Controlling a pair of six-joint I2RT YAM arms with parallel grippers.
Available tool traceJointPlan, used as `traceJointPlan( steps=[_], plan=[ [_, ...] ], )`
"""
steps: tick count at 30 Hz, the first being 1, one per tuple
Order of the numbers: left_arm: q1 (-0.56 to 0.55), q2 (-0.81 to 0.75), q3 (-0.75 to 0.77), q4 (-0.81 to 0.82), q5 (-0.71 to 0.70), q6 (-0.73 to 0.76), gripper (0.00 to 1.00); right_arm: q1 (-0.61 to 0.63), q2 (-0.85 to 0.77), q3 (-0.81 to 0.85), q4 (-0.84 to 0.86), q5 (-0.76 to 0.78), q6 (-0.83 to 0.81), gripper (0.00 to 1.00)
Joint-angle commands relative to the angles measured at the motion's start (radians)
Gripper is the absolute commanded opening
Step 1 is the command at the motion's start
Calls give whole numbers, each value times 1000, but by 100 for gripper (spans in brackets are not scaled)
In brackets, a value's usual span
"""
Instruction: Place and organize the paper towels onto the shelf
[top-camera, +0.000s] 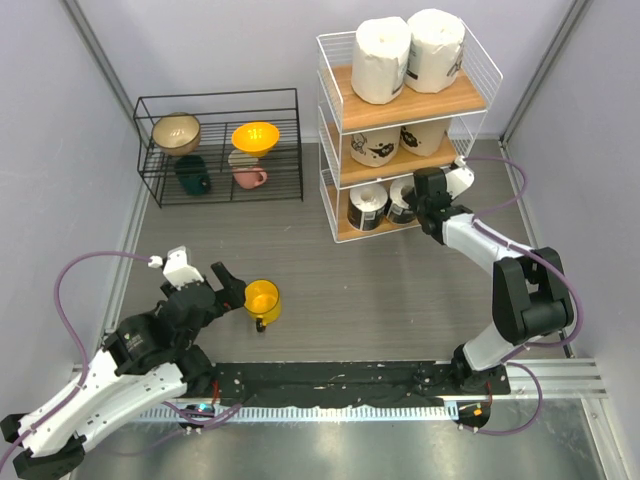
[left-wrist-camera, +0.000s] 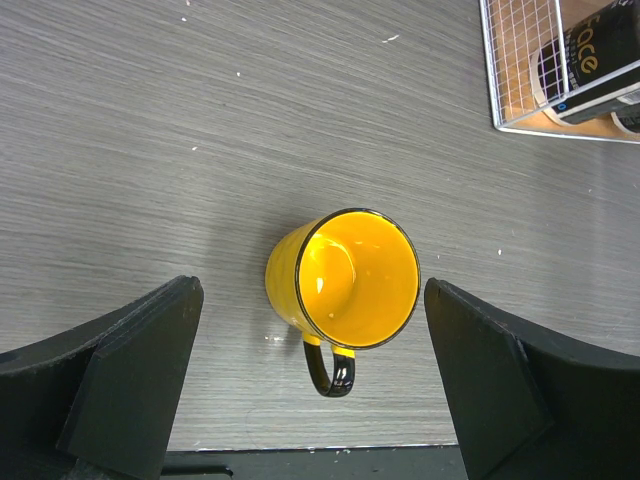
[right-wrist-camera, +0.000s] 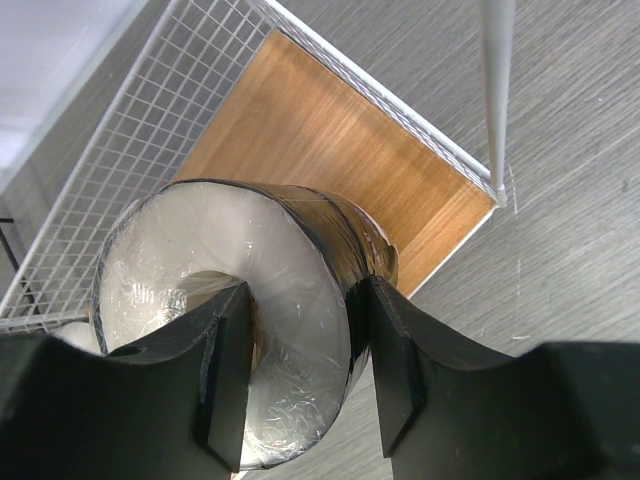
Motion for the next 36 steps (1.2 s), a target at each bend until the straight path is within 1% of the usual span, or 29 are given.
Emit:
traceJointPlan(
  steps=[1, 17, 20, 28, 32, 35, 36],
  plan=[
    [-5, -6, 22, -4, -15, -2, 100, 0, -18, 11, 139, 21, 38, 29],
    [-4, -13, 20, -3, -12, -2, 100, -1, 48, 3, 186, 17, 73, 30],
    [-5, -15, 20, -6, -12, -3, 100, 0, 60, -3, 192, 15, 79, 37],
    [-5, -13, 19, -1, -12, -2, 100, 0, 48, -12, 194, 11, 76, 45],
    [-5, -13, 19, -2, -12, -2, 100, -1, 40, -18, 189, 9, 70, 53],
    [-5, -18, 19, -2, -10, -2, 100, -1, 35, -21, 189, -2, 69, 56],
    [-5, -21, 19, -2, -10, -2, 100, -1, 35, -21, 189, -5, 67, 59]
  ],
)
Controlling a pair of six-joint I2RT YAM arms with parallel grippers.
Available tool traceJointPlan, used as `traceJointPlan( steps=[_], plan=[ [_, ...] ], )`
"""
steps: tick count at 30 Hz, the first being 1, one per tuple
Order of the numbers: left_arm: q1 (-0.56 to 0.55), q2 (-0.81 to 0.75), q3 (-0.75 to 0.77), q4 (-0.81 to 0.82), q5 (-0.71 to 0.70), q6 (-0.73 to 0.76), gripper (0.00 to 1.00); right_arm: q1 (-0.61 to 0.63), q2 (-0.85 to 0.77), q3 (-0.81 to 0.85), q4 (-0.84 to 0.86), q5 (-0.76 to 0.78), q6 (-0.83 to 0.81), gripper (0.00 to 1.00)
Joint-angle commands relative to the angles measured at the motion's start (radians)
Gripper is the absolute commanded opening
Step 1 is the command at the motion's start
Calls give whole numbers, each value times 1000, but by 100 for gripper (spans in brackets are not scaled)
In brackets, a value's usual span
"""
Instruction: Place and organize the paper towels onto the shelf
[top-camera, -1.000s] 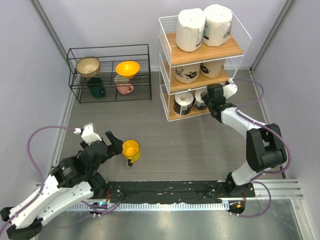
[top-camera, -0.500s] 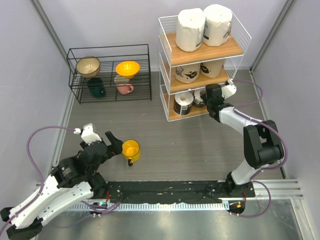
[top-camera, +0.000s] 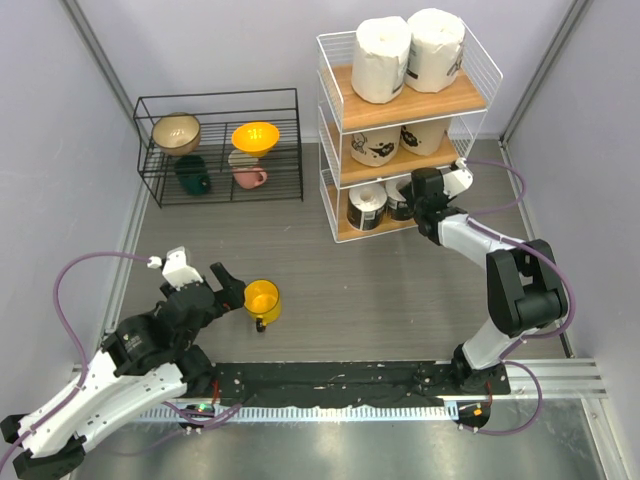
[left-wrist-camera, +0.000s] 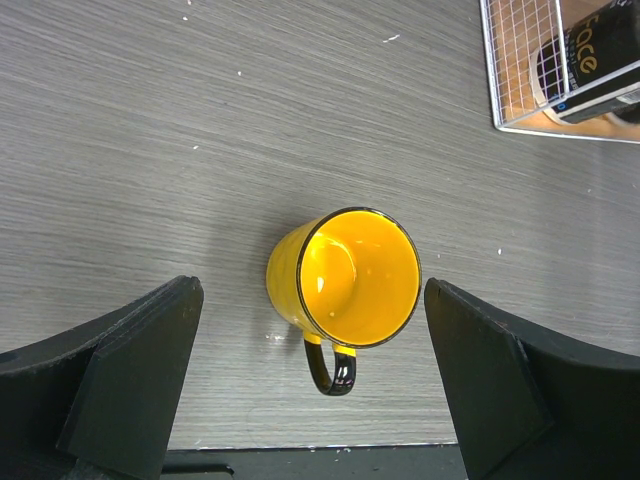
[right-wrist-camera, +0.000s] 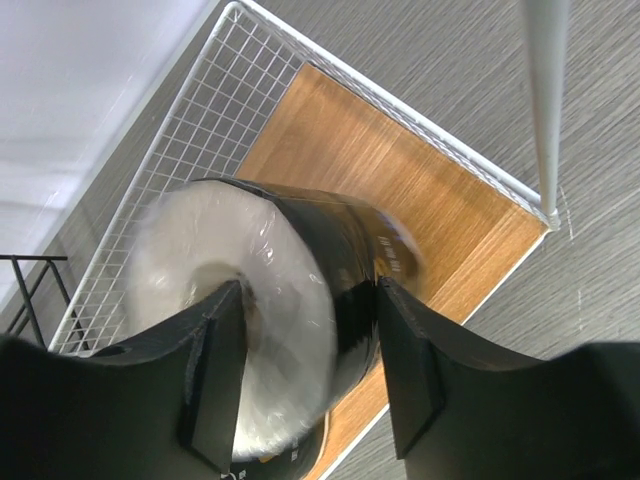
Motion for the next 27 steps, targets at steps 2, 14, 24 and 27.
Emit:
traceJointPlan(
  steps=[2, 14, 24, 27],
  plan=[
    [-5, -18, 19, 3, -11, -1, 100, -2, -22, -5, 38, -32, 0, 62],
    [-5, -17, 20, 1, -11, -1, 100, 0, -75, -23, 43, -41, -2, 64],
    [-4, -23, 26, 4, -12, -5, 100, 0, -264, -89, -20, -57, 19, 64],
    [-5, -31, 25, 7, -14, -13, 100, 1, -319, -129, -31, -75, 23, 65]
  ],
)
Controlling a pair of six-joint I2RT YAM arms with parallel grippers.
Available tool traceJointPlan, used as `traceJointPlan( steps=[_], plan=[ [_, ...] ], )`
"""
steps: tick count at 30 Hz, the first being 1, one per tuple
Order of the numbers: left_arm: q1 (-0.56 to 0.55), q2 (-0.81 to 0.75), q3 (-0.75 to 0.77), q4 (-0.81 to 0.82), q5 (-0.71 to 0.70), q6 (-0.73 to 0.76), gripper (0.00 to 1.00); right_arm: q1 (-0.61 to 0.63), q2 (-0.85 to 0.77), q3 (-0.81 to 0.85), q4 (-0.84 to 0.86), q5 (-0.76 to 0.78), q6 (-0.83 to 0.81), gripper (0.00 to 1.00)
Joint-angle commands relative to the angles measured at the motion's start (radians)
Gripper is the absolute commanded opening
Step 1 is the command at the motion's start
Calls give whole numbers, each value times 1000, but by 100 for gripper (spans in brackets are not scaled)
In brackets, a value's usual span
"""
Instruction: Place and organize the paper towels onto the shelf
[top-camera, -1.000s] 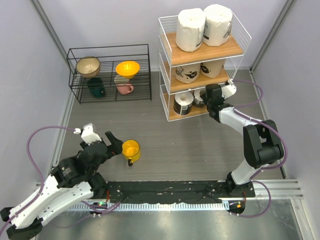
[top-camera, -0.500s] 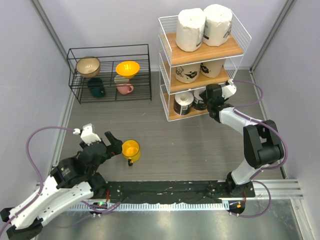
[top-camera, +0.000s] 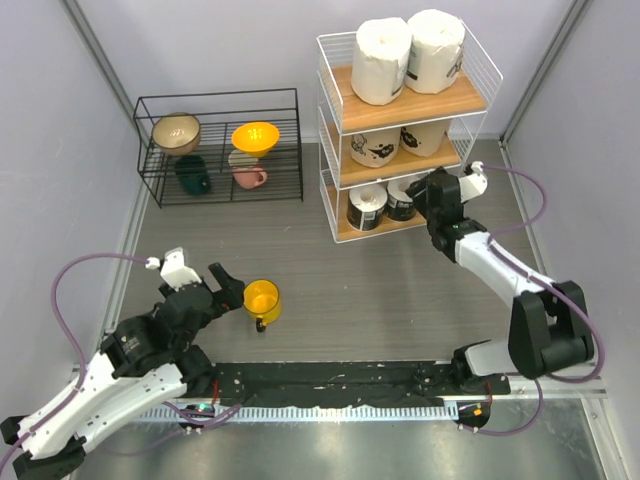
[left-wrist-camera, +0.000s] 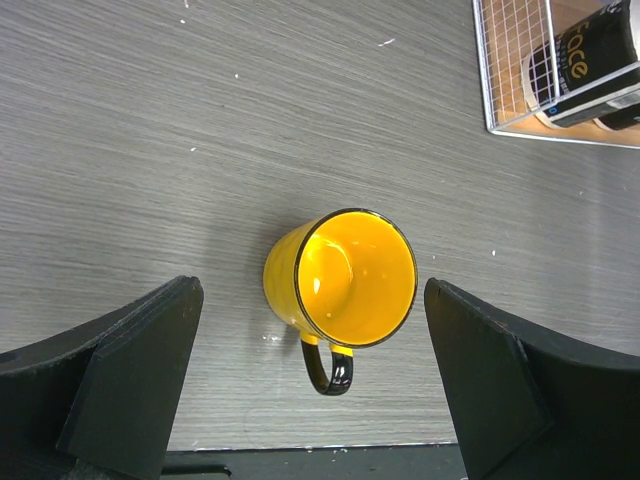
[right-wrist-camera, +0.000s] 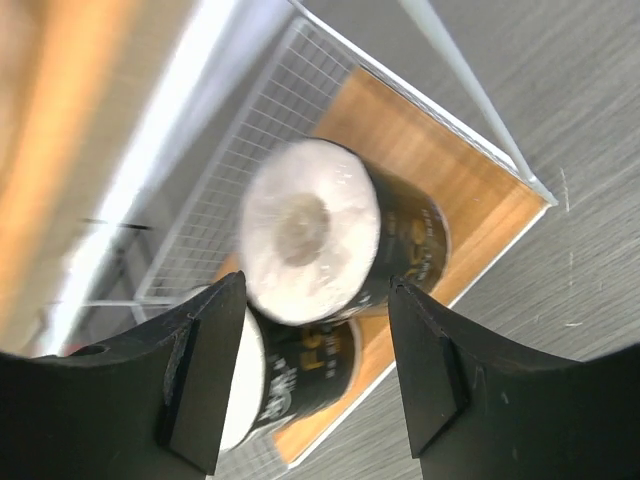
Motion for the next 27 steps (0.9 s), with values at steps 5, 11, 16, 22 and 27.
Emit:
traceJointPlan(
  steps=[5, 11, 16, 22, 27],
  plan=[
    [-5, -40, 26, 0, -22, -32, 100, 2, -247, -97, -49, -51, 18, 65],
    [-5, -51, 22, -3, -34, -49, 100, 9, -513, -254, -203, -150, 12, 66],
    [-5, -37, 17, 6, -42, -46, 100, 17, -790, -345, -396, -283, -79, 96],
    [-5, -29, 5, 15, -72, -25, 100, 17, -1063, -325, -671, -419, -84, 100],
    [-5, -66, -3, 24, -84, -18, 100, 17, -1215, -285, -844, -495, -137, 100]
  ],
)
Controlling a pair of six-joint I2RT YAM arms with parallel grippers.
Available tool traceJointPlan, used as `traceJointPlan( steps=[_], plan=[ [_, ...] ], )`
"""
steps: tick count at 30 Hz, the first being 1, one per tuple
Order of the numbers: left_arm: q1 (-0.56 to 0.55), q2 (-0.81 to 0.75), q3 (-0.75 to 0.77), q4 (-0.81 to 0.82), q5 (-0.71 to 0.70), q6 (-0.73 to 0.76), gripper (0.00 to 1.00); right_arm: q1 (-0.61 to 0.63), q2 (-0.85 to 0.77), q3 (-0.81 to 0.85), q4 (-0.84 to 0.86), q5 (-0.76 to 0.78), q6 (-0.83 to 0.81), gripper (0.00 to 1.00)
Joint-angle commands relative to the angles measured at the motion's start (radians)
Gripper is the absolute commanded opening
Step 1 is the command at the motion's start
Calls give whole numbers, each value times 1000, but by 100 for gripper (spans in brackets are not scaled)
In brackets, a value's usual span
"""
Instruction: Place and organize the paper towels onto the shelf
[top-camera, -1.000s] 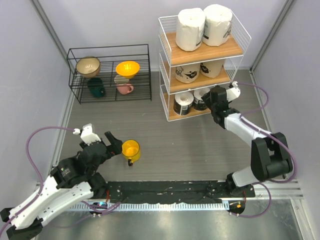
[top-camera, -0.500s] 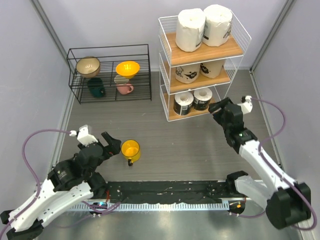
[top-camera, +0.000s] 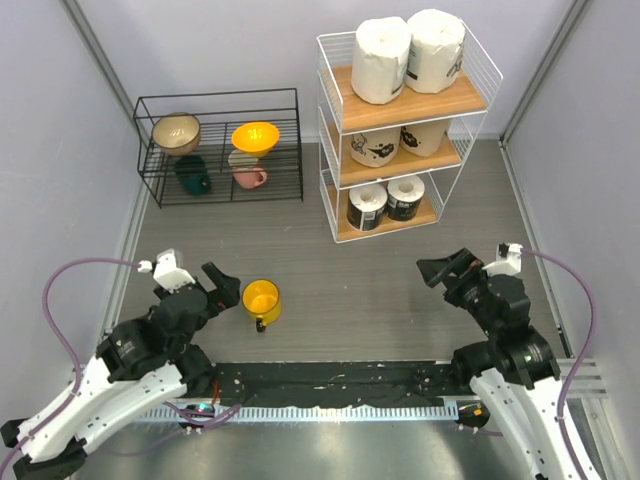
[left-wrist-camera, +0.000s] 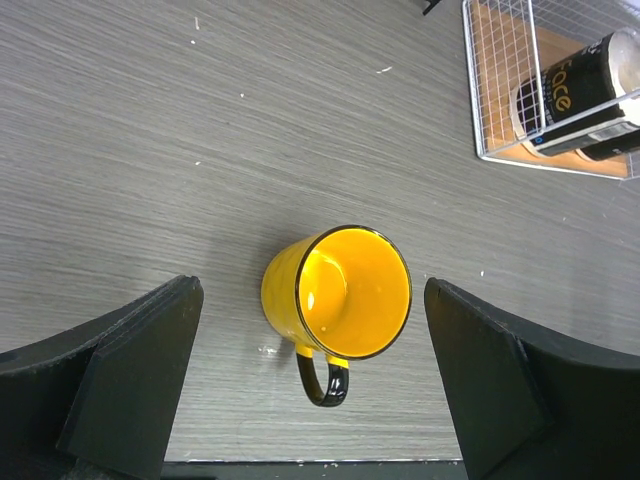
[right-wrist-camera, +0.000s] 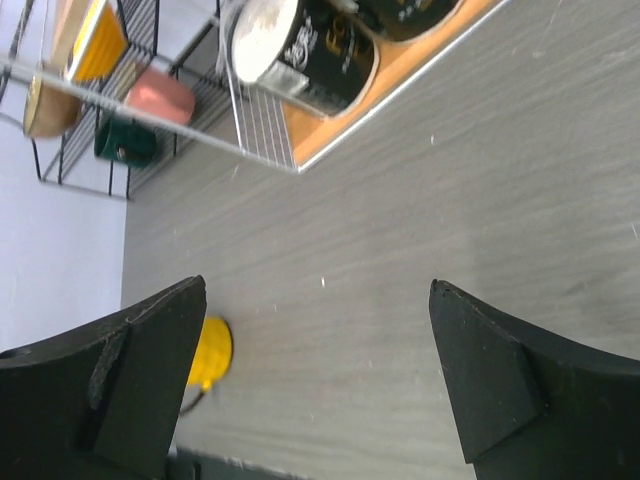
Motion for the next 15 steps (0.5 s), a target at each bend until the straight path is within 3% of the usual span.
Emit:
traceJointPlan(
  steps=[1, 8, 15],
  plan=[
    [-5, -36, -5, 26, -46, 9, 100, 4, -81, 69, -214, -99, -86, 100],
    [-5, -110, -36, 17, -64, 3, 100, 2, -139, 129, -367, -59, -112, 100],
    [-5, -115, -25, -1, -82, -8, 100, 4, -177, 140, -407, -39, -99, 100]
  ],
)
